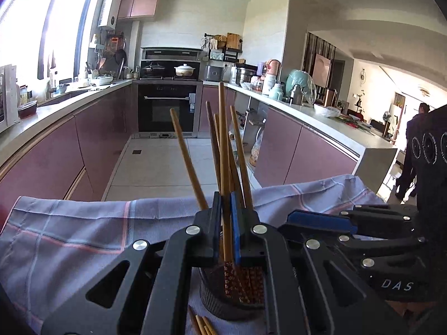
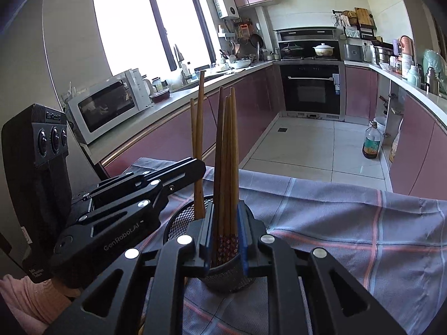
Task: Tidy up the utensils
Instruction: 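Lower the right tool's chopstick into the mesh cup while the left tool inserts its own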
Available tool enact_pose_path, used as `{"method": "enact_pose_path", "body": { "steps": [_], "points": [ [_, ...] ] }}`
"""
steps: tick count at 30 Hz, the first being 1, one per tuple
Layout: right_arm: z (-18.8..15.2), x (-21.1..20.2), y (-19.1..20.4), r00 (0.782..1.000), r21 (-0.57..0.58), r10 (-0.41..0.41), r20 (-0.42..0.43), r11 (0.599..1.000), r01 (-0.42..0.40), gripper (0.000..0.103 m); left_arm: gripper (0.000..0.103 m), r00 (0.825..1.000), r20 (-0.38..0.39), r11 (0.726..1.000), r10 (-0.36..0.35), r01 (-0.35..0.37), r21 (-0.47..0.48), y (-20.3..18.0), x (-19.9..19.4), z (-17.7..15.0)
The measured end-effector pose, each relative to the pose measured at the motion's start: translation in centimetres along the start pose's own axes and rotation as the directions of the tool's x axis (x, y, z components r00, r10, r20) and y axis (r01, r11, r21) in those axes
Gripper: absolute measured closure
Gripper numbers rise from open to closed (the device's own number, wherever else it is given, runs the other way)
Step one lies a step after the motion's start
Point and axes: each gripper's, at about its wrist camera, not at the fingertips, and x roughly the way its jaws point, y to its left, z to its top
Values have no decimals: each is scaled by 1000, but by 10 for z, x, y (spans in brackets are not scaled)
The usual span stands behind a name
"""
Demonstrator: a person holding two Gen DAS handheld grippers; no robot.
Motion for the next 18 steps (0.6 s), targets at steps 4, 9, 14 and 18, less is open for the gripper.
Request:
{"method": "enact_pose_path", "body": {
  "steps": [4,9,14,18],
  "points": [
    [-4,-5,1,1000,7,0,6,1000,0,77,92,998,-60,1000,2,-3,-6,7,4,-17],
    [-7,-11,0,1000,16,-2,15,1000,2,73,80,998,-65,1000,12,-13,-27,19,-12,-27],
    [-11,-21,2,1000,15,-1,27,1000,1,66,64,998,-53,999,29,-32,-44,35,-39,-32],
    [-20,-30,9,1000,5,16,27,1000,-16,63,57,997,-61,998,52,-55,-40,45,-62,-41]
  ]
}}
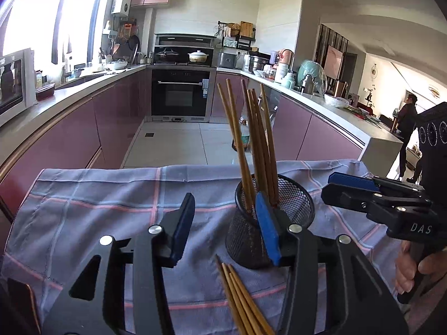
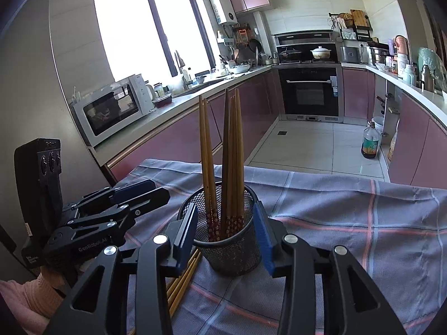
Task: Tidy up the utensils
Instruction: 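Lower the right tool's chopstick into the mesh cup while the left tool inserts its own, then move both open tools back down to the remaining loose chopsticks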
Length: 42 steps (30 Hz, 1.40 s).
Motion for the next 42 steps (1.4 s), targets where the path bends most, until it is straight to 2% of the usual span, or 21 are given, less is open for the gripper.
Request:
{"method": "enact_pose_path", "body": {
  "steps": [4,7,10,17,20,30,33,36,42],
  "points": [
    [-17,0,13,998,-39,24,-54,999,-26,56,54,999,-35,1000,-5,5,14,11,-17,-21],
    [-38,11,24,990,-57,42,-135,997,-50,56,54,997,-72,999,16,-13,42,16,-22,-40],
    [-57,25,35,976,-65,47,-213,996,-63,56,54,994,-112,999,3,2,50,17,-26,-58],
    [-86,49,49,950,-56,43,-309,996,-63,56,54,982,-187,998,-2,13,57,16,-30,-90],
    [-92,54,58,945,-70,27,-326,996,-53,56,54,977,-211,998,-5,20,66,15,-34,-98],
    [-100,57,68,939,-112,-51,-340,994,14,72,54,966,-259,994,-24,51,98,8,-36,-115],
    [-100,57,68,938,-114,-59,-343,993,21,75,54,964,-263,992,-39,68,102,5,-36,-116],
    [-102,59,68,933,-125,-75,-352,992,33,82,54,961,-271,991,-48,79,106,1,-34,-118],
    [-102,57,64,930,-127,-88,-357,991,45,90,55,952,-302,990,-48,85,110,-3,-24,-119]
  ]
}}
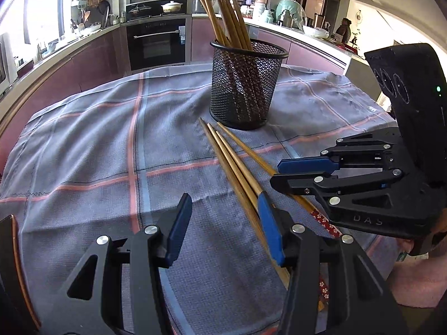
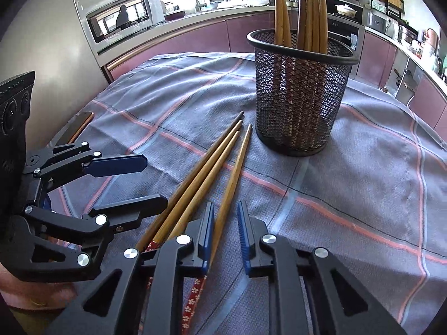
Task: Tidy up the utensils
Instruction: 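Move both open tools back down to the remaining loose chopsticks, then close the right tool on one chopstick while the left tool grasps another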
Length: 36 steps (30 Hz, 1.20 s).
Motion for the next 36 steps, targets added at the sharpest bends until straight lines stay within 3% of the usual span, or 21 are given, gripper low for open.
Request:
{"method": "enact_pose_path", "body": {
  "steps": [11,20,23,28,36],
  "points": [
    [2,1,-2,1000,-3,-23,2,1000,23,91,68,998,-58,1000,-9,9,7,1,15,4],
    [8,4,0,999,-20,-51,5,999,51,90,67,996,-86,999,32,-29,27,1,23,15],
    [11,6,1,998,-28,-55,6,998,55,90,72,995,-96,999,36,-33,30,1,29,21],
    [12,7,0,999,-30,-51,5,998,52,92,90,994,-103,999,40,-38,19,1,35,27],
    [8,-1,-9,1000,1,-15,14,1000,15,98,94,995,-98,997,28,-35,-69,9,33,26]
  ]
}}
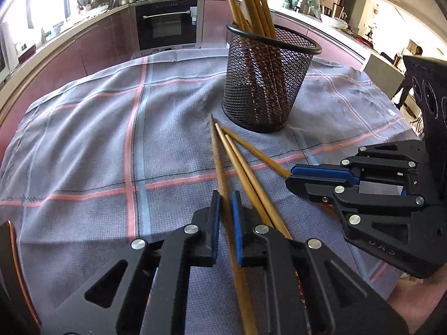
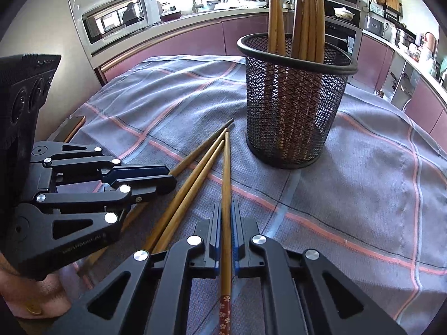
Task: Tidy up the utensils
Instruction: 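Close the right tool on one chopstick while the left tool grasps another, then carry the right tool's chopstick into the mesh cup while the left tool inserts its own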
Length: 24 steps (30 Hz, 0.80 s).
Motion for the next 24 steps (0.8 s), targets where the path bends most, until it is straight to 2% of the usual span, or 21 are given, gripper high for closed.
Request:
{"method": "enact_pose_path", "body": {
  "steps": [9,13,17,24],
  "points": [
    [0,-28,-10,996,28,65,67,997,-67,98,95,999,40,998,-18,21,-54,12,-19,-2],
    [1,-43,-13,989,27,95,111,995,-99,98,95,995,78,995,-61,67,-73,18,-36,1],
    [5,-60,-15,980,24,113,165,993,-119,98,95,986,135,991,-95,106,-80,19,-58,5],
    [13,-86,-23,958,36,127,256,989,-141,98,95,961,227,982,-157,177,-72,19,-93,16]
  ]
}}
